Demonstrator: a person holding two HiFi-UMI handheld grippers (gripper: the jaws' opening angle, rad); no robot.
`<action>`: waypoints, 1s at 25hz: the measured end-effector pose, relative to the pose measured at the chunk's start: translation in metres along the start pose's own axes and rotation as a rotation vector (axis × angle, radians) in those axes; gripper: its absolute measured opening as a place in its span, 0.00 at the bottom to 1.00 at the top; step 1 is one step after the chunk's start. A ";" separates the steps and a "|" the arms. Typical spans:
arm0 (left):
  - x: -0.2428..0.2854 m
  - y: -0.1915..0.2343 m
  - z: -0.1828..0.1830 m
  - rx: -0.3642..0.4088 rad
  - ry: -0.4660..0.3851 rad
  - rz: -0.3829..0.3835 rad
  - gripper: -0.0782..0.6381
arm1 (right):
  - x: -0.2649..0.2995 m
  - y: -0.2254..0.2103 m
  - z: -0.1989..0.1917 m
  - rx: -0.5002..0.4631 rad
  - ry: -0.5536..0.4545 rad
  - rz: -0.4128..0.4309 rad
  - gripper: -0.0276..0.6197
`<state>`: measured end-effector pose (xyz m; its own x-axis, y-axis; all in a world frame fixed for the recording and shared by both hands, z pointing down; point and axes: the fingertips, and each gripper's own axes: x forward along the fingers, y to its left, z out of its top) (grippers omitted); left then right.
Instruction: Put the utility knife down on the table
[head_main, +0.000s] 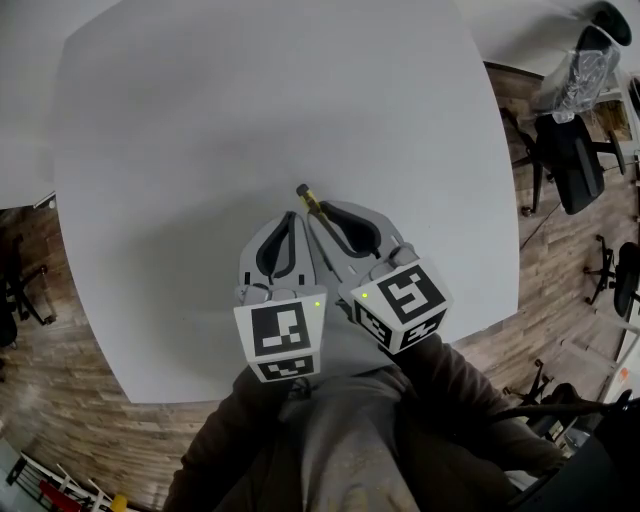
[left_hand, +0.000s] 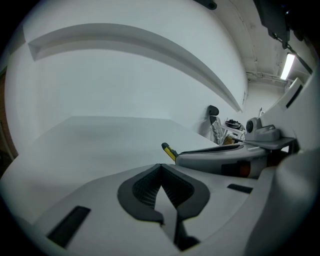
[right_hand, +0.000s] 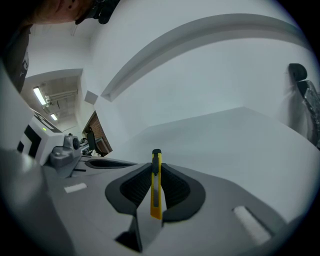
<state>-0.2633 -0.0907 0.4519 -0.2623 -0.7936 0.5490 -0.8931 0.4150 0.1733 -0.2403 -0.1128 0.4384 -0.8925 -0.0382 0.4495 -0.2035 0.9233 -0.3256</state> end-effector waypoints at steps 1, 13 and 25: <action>0.001 0.000 -0.001 0.000 0.003 -0.001 0.11 | 0.001 -0.001 -0.001 0.003 0.002 -0.001 0.13; 0.014 0.000 -0.012 -0.009 0.031 -0.023 0.11 | 0.008 -0.009 -0.013 0.028 0.021 -0.017 0.13; 0.023 0.000 -0.022 -0.021 0.053 -0.031 0.11 | 0.013 -0.016 -0.023 0.045 0.033 -0.023 0.13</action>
<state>-0.2610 -0.0992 0.4821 -0.2148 -0.7819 0.5853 -0.8923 0.4007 0.2079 -0.2391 -0.1194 0.4682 -0.8735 -0.0459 0.4846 -0.2425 0.9042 -0.3515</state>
